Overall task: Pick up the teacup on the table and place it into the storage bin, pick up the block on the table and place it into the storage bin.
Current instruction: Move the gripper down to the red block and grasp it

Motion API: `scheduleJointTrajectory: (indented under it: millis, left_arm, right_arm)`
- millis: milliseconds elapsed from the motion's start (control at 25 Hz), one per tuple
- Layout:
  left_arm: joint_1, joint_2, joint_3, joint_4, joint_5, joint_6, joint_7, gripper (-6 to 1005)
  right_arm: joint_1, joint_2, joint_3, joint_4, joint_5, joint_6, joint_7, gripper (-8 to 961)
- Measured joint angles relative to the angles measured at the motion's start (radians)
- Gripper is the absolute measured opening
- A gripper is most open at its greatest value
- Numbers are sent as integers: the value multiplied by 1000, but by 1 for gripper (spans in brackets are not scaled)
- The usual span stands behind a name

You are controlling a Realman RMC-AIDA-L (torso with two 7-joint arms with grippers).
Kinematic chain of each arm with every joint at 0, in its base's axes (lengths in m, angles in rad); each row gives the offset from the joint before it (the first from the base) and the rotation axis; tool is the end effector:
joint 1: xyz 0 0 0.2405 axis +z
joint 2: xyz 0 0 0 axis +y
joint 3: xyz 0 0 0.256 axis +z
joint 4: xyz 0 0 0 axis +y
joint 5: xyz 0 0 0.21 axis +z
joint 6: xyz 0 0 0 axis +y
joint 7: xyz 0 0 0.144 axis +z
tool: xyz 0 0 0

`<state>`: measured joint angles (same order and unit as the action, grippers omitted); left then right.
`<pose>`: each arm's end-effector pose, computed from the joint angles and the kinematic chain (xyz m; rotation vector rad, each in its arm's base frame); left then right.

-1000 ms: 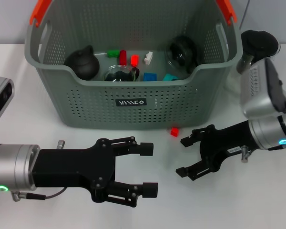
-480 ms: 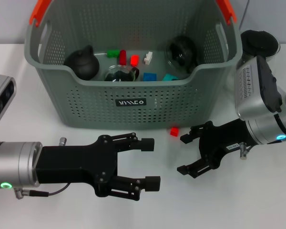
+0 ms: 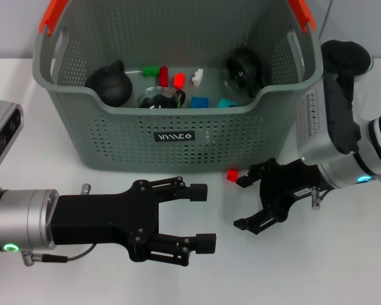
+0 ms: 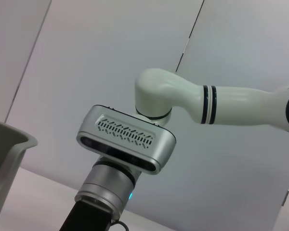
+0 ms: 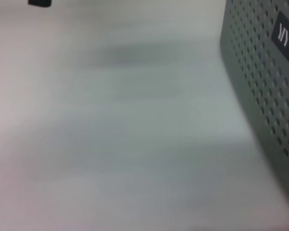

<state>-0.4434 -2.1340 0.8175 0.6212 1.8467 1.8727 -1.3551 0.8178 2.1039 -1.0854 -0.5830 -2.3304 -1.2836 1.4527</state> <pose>-0.2318 0.2642 -0.0233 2.8070 0.5743 1.1001 0.2117 0.3701 -0.0753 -3.0671 0.1456 -0.1399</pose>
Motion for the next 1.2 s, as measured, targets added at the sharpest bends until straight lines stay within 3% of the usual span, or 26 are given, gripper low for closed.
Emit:
scheduleJointTrajectory:
  millis: [680, 1200]
  left_arm:
    - [-3, -3, 3, -5, 0, -19, -1, 934]
    - [-17, -3, 5, -18, 4, -33, 3, 934]
  right_arm:
    - [-6, 2, -112, 4, 91, 108, -17, 941]
    - [-6, 2, -119, 11, 96, 149, -24, 941]
